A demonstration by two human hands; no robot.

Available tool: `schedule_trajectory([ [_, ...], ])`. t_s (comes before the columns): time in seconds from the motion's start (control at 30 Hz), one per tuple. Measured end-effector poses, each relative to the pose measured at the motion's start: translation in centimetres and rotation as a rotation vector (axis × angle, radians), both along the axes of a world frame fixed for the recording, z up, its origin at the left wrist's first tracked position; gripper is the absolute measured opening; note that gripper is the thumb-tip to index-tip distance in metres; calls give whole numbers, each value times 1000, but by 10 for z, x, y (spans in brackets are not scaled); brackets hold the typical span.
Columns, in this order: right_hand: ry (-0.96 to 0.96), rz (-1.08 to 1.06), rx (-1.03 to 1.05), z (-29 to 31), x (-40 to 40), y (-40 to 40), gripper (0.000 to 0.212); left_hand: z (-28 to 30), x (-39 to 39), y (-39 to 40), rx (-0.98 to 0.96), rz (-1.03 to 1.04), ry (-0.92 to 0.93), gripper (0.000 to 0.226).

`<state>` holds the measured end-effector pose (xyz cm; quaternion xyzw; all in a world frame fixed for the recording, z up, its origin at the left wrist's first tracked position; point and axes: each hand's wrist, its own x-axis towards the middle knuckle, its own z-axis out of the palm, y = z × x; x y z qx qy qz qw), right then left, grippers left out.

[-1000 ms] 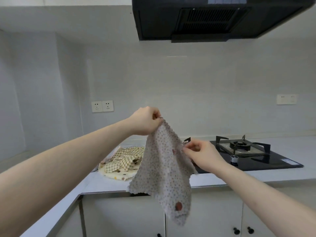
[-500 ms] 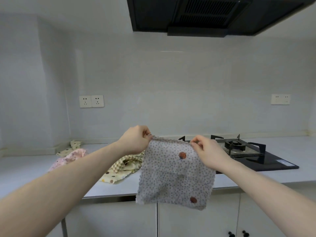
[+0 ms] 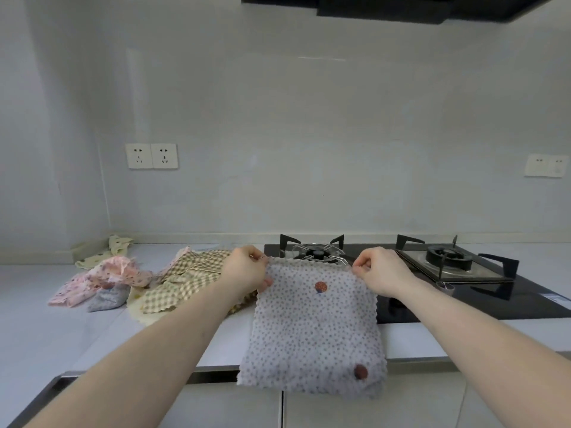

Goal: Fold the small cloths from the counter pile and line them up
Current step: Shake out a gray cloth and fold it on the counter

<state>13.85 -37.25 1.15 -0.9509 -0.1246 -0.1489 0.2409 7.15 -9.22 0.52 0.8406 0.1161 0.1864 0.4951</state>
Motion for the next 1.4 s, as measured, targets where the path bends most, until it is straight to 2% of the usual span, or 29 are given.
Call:
schedule_trajectory([
  [0.1, -55, -68, -34, -3, 11, -1, 16, -9, 15, 1, -51, 5, -39, 14],
  [0.17, -97, -88, -38, -1, 14, -1, 16, -10, 21, 3, -16, 1, -61, 14],
  [0.3, -170, -46, 26, 1, 9, -8, 13, -10, 20, 4, 144, -20, -62, 13],
  [0.43, -191, 113, 16, -7, -17, -19, 11, -16, 3, 9, 306, -100, -74, 9],
  [0.63, -113, 278, -25, -31, -59, -35, 13, -33, -35, 16, 447, -150, -71, 8],
  [0.83, -31, 297, -107, -56, -92, -41, 4, -57, -67, 19, 565, -194, 21, 6],
  [0.97, 12, 342, -158, -67, -103, -40, 7, -67, -80, 18, 683, -158, 80, 6],
  [1.1, 69, 360, -168, -72, -108, -40, 5, -69, -87, 14, 834, -138, 146, 19],
  [1.2, 129, 331, -55, -68, -110, -40, 10, -65, -84, 13, 774, -116, 172, 19],
  [1.27, 89, 256, 28, -65, -103, -39, 13, -64, -76, 15, 672, -97, 147, 28],
  [1.33, 38, 161, 95, -64, -93, -38, 7, -64, -68, 14, 607, -84, 101, 36],
  [1.37, 38, 120, 108, -64, -88, -37, 10, -65, -64, 13, 598, -85, 86, 37],
  [1.4, 57, 82, 106, -65, -83, -36, 22, -67, -59, 11, 601, -89, 79, 38],
])
